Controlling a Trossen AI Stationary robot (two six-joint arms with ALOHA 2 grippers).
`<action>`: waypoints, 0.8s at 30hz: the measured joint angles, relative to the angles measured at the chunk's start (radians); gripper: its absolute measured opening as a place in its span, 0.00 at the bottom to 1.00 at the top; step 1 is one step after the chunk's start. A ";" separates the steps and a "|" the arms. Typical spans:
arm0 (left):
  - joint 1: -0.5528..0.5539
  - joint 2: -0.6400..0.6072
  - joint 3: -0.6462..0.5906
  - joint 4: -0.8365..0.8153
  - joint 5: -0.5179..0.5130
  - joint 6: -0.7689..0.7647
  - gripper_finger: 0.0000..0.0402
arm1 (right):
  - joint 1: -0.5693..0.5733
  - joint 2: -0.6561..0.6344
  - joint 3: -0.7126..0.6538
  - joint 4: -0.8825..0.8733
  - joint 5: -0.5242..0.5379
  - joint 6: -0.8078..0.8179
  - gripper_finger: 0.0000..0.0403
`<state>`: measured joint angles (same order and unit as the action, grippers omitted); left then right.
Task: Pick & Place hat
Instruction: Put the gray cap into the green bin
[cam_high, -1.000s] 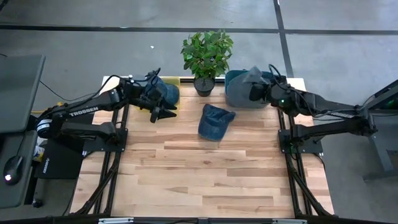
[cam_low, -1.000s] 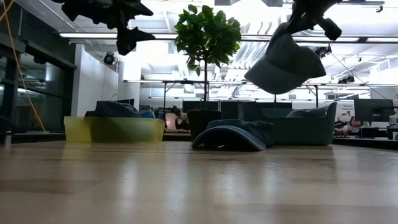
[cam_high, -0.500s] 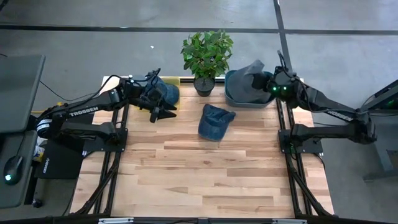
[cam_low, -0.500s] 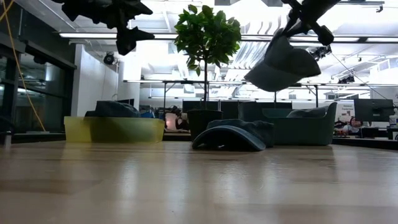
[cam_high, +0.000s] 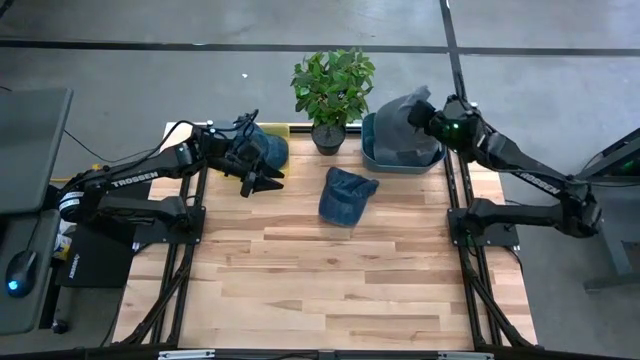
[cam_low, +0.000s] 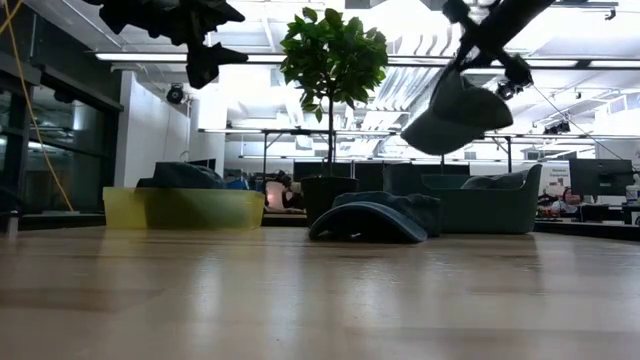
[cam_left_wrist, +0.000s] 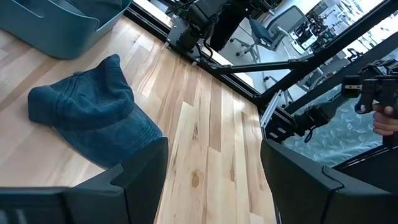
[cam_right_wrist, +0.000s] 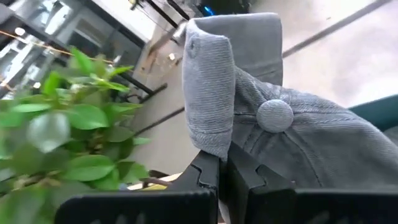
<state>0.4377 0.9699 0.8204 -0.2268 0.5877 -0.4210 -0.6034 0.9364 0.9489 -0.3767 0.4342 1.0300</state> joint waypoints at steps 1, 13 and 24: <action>0.000 0.000 0.000 0.000 0.001 0.000 0.63 | -0.011 0.014 0.000 0.000 -0.012 0.001 0.00; 0.000 0.000 0.000 -0.011 0.008 -0.009 0.63 | -0.059 0.173 0.000 0.000 -0.050 0.023 0.00; 0.000 0.000 0.000 -0.010 0.009 -0.010 0.63 | -0.058 0.266 0.000 -0.013 -0.050 0.021 0.00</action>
<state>0.4377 0.9699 0.8204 -0.2371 0.5968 -0.4305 -0.6617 1.2025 0.9489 -0.3901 0.3840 1.0508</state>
